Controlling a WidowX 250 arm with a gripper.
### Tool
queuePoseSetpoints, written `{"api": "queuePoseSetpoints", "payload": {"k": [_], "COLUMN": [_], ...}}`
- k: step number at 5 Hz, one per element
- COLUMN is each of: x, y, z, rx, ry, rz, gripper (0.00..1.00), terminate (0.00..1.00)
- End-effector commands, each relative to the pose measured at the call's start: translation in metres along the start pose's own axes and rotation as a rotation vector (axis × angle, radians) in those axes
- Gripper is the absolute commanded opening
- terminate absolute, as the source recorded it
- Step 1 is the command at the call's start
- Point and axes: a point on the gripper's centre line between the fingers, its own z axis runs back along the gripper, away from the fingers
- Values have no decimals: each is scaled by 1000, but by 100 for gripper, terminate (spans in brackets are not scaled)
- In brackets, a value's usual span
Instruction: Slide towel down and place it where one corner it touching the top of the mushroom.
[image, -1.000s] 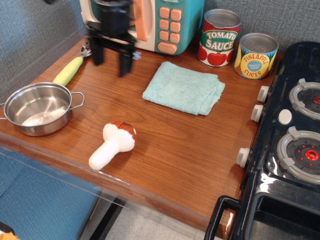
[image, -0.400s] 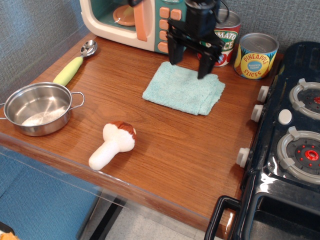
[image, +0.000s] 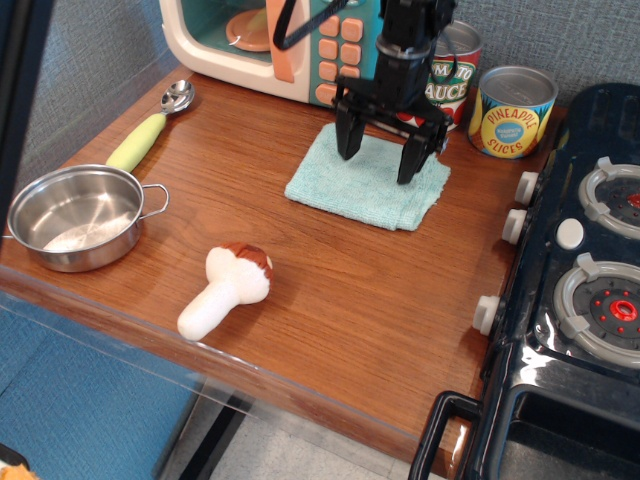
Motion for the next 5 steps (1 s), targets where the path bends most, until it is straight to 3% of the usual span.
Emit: {"api": "queuePoseSetpoints", "payload": {"k": [1, 3, 5], "x": [-22, -65, -129], "y": [0, -25, -51], "z": [0, 0, 0], "rx": [-16, -26, -70], "ry": [-60, -47, -60], "rz": [68, -53, -180], "gripper": [100, 100, 100], "terminate": [0, 0, 0]}}
